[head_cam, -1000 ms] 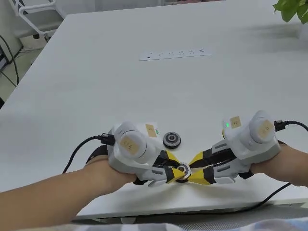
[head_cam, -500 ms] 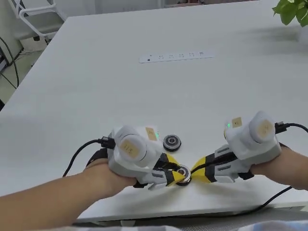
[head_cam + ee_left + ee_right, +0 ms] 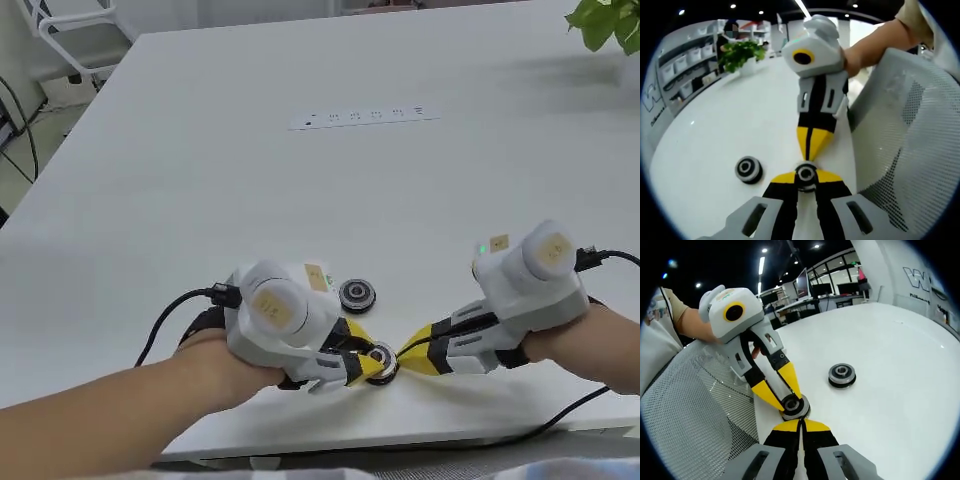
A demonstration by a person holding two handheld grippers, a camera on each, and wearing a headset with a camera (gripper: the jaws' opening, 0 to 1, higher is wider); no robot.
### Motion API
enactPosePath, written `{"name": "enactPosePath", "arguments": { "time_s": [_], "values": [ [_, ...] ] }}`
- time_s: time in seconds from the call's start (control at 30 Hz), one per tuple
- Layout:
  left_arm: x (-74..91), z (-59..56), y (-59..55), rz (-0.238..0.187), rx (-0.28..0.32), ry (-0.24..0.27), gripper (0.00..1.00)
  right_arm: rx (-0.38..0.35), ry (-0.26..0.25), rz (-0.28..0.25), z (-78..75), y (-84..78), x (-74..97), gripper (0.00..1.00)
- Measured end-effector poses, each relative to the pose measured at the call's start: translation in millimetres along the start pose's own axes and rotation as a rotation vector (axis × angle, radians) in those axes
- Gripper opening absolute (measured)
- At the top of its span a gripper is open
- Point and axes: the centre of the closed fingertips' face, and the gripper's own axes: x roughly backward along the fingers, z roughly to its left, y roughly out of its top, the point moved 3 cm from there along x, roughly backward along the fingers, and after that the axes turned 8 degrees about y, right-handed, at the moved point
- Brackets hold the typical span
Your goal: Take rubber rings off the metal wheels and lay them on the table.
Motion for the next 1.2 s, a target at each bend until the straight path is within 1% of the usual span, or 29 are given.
{"name": "enactPosePath", "arguments": {
  "time_s": [0.07,0.17,0.27,0.37,0.4,0.47,0.53,0.57,0.6,0.67,0.73,0.87,1.0,1.2],
  "values": [
    [0.1,0.0,0.0,0.001,-0.001,0.000,0.13,-0.004,0.000,-0.002,0.2,0.0,0.5,0.00],
    [0.0,0.1,0.2,0.002,-0.002,0.002,0.13,-0.028,0.002,-0.020,0.1,1.2,4.4,0.00],
    [0.0,0.0,0.1,0.002,0.001,0.003,0.13,-0.044,0.003,-0.023,1.8,1.5,3.5,0.00],
    [0.2,-0.1,-0.1,0.001,0.004,0.003,0.13,-0.093,0.005,-0.039,1.3,1.8,3.8,0.00],
    [0.2,-0.1,-0.1,0.001,0.004,0.002,0.13,-0.130,0.008,-0.058,-0.4,3.1,4.1,0.00],
    [0.3,-0.3,-0.2,0.003,0.004,0.003,0.12,-0.175,0.015,-0.096,-1.9,6.3,4.6,0.00],
    [0.4,-0.6,-0.1,0.004,0.004,0.007,0.12,-0.190,0.016,-0.115,-3.5,8.3,5.7,0.00],
    [0.3,-0.7,0.0,0.005,0.004,0.009,0.12,-0.205,0.019,-0.116,-3.2,7.7,5.3,0.00],
    [0.3,-0.8,0.0,0.006,0.004,0.011,0.12,-0.197,0.017,-0.117,-2.4,7.6,4.4,0.00],
    [0.4,-0.7,-0.1,0.008,0.004,0.012,0.12,-0.208,0.022,-0.127,-0.8,8.3,3.9,0.00],
    [0.3,-0.6,-0.2,0.008,0.005,0.014,0.12,-0.195,0.024,-0.133,1.8,9.2,3.2,0.00],
    [0.2,-0.9,-0.1,0.016,0.004,0.020,0.12,-0.177,0.028,-0.135,3.7,10.7,2.6,0.00],
    [0.0,-0.6,0.3,0.025,0.000,0.028,0.12,-0.178,0.032,-0.139,5.5,13.1,1.2,0.00],
    [-0.2,-0.3,0.2,0.024,0.002,0.028,0.12,-0.169,0.042,-0.137,6.9,13.8,-0.8,0.00]
  ]
}}
